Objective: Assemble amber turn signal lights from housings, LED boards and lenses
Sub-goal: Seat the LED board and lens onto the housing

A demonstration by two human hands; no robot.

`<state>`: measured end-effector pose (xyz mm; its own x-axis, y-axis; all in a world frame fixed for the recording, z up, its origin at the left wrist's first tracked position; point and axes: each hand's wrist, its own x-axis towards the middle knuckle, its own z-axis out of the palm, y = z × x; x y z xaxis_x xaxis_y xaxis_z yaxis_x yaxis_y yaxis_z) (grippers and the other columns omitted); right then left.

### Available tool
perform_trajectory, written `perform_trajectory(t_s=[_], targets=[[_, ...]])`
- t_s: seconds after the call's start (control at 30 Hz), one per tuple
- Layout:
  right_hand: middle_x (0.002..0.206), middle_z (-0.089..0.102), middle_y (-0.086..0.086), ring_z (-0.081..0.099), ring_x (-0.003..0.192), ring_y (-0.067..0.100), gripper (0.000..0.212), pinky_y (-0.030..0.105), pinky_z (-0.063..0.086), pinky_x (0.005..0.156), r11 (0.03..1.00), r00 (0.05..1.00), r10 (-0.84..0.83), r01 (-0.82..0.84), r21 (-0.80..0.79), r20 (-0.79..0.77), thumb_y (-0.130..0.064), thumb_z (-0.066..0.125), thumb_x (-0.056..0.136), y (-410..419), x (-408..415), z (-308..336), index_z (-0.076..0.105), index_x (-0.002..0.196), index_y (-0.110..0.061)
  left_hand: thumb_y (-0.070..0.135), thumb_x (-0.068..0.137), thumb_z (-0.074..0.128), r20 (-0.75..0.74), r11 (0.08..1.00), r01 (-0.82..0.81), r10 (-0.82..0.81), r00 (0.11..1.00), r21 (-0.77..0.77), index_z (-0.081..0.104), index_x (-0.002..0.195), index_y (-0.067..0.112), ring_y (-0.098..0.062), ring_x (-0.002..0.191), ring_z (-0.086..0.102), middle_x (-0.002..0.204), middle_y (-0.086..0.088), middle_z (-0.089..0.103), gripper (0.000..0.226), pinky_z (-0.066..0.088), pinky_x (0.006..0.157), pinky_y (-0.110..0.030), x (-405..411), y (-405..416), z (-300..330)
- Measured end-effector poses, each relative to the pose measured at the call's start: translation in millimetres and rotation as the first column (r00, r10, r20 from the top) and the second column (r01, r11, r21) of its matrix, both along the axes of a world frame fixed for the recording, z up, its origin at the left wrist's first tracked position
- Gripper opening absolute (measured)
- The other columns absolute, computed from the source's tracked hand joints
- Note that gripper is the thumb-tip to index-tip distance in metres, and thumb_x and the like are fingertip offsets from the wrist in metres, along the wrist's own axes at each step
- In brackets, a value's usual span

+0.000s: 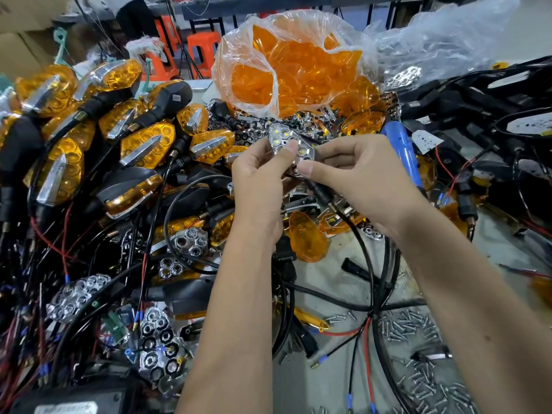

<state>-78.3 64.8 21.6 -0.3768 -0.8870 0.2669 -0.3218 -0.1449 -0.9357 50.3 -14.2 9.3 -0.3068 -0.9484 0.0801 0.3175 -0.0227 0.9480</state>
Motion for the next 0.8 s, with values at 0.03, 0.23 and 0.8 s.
perform_trajectory(t_s=[0.03, 0.23, 0.8], targets=[[0.081, 0.079, 0.001, 0.076, 0.075, 0.016, 0.017, 0.033, 0.065, 0.069, 0.999, 1.000, 0.026, -0.026, 0.029, 0.012, -0.036, 0.084, 0.086, 1.1, -1.5, 1.4, 0.078, 0.093, -0.021, 0.013, 0.095, 0.070, -0.014, 1.000, -0.004, 0.004, 1.000, 0.015, 0.072, 0.099, 0.008, -0.029, 0.086, 0.066, 0.092, -0.011, 0.068, 0.007, 0.059, 0.085, -0.053, 1.0, -0.5, 0.2], [0.087, 0.075, -0.006, 0.069, 0.076, 0.004, 0.012, 0.023, 0.056, 0.072, 0.943, 0.893, 0.224, -0.098, 0.317, -0.390, -0.032, 0.082, 0.087, 11.7, -26.3, 6.0, 0.075, 0.095, -0.028, 0.010, 0.108, 0.048, -0.084, 0.992, -0.013, 0.024, 0.996, 0.123, 0.050, 0.099, 0.009, -0.019, 0.055, 0.062, 0.084, -0.012, 0.058, 0.009, 0.052, 0.051, -0.030, 6.8, -5.0, 1.7], [0.102, 0.062, 0.041, 0.062, 0.086, 0.057, 0.060, 0.067, 0.054, 0.086, 0.977, 0.973, 0.016, 0.034, 0.212, -0.229, -0.049, 0.046, 0.108, 15.1, -39.1, 7.6, 0.061, 0.105, 0.010, 0.007, 0.110, 0.043, -0.338, 0.964, 0.148, -0.066, 0.939, 0.222, 0.036, 0.115, 0.008, -0.011, 0.051, 0.041, 0.083, -0.007, 0.042, 0.009, 0.037, 0.046, -0.022, 28.0, -13.2, 7.5]])
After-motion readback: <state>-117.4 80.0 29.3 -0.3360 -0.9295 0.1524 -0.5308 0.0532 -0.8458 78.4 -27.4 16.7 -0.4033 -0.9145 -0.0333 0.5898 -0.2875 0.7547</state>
